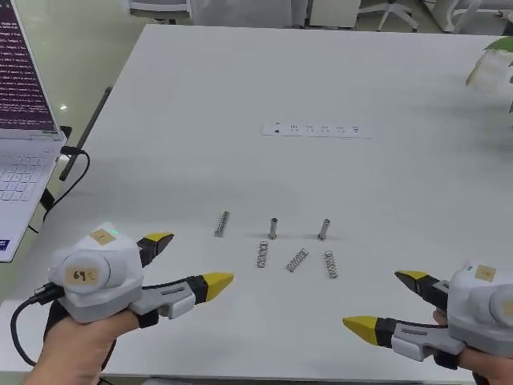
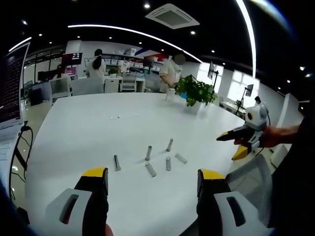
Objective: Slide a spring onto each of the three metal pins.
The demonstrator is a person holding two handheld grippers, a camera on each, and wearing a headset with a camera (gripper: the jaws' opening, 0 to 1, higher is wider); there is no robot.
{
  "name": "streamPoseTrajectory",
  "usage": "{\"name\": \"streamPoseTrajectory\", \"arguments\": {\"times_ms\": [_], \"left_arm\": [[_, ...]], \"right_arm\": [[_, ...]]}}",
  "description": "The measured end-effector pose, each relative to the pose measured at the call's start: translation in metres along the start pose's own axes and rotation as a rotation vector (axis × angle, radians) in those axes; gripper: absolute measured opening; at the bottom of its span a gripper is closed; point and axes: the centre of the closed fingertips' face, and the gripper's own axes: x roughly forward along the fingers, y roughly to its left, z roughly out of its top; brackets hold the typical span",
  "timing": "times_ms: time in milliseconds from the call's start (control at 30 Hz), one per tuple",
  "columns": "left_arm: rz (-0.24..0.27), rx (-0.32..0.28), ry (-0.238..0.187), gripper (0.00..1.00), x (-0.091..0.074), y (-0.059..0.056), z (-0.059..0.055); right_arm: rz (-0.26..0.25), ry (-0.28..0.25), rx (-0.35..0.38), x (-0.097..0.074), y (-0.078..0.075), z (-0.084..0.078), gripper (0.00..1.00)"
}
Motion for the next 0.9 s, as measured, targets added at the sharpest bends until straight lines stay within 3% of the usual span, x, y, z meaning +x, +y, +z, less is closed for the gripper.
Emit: {"name": "streamPoseTrajectory", "arguments": {"times_ms": [600,900], "left_arm": [[-0.004,0.008,0.005,0.67,0.016,0.007,0.006],[0.017,-0.006,0.010,0.67,0.024,0.023,0.003]], "right_arm": [[-0.004,-0.004,0.004,-0.002,-0.002,0.003,0.78],[-0.004,-0.004,0.011,-0.002,-0.004,0.002,0.78]]}}
